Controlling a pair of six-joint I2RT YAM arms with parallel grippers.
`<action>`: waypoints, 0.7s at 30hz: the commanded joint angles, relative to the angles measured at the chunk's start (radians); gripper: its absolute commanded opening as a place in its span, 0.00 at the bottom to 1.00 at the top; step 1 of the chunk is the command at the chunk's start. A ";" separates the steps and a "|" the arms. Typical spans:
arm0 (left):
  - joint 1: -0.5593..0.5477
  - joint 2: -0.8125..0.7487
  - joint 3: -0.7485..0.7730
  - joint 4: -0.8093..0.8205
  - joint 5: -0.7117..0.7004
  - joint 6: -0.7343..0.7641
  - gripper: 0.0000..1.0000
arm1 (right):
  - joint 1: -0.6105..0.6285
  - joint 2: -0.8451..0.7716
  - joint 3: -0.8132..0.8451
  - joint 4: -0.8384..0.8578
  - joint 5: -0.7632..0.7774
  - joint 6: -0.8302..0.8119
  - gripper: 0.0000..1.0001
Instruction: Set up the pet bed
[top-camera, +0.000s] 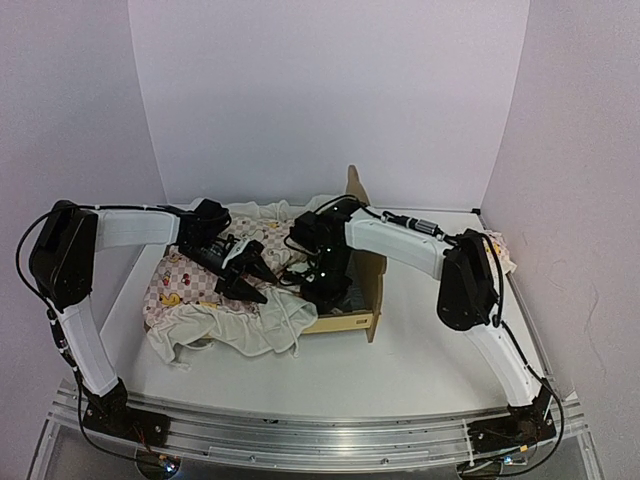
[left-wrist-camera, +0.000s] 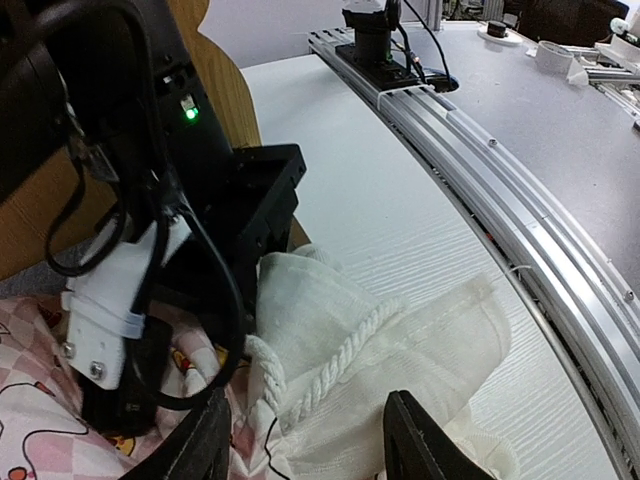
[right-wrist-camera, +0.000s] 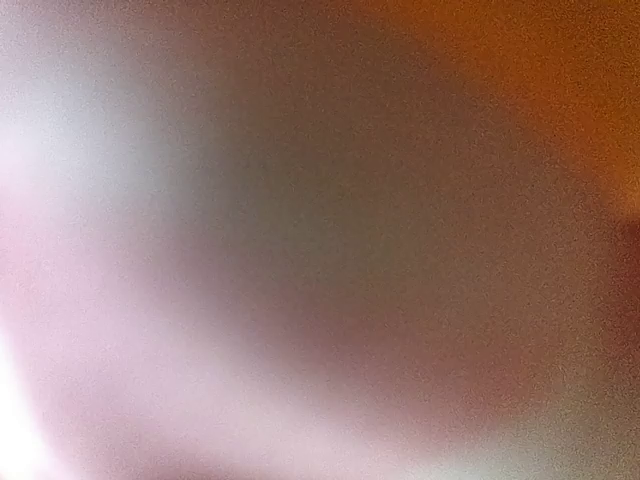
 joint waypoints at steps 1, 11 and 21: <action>-0.022 -0.031 -0.026 0.001 -0.002 -0.007 0.54 | -0.009 -0.231 -0.081 -0.019 -0.148 0.082 0.35; -0.025 -0.048 -0.012 0.010 -0.077 -0.024 0.07 | -0.013 -0.250 -0.116 -0.040 -0.003 0.177 0.38; -0.023 -0.062 -0.013 -0.003 -0.090 -0.021 0.00 | -0.015 -0.099 -0.074 -0.086 0.095 0.147 0.43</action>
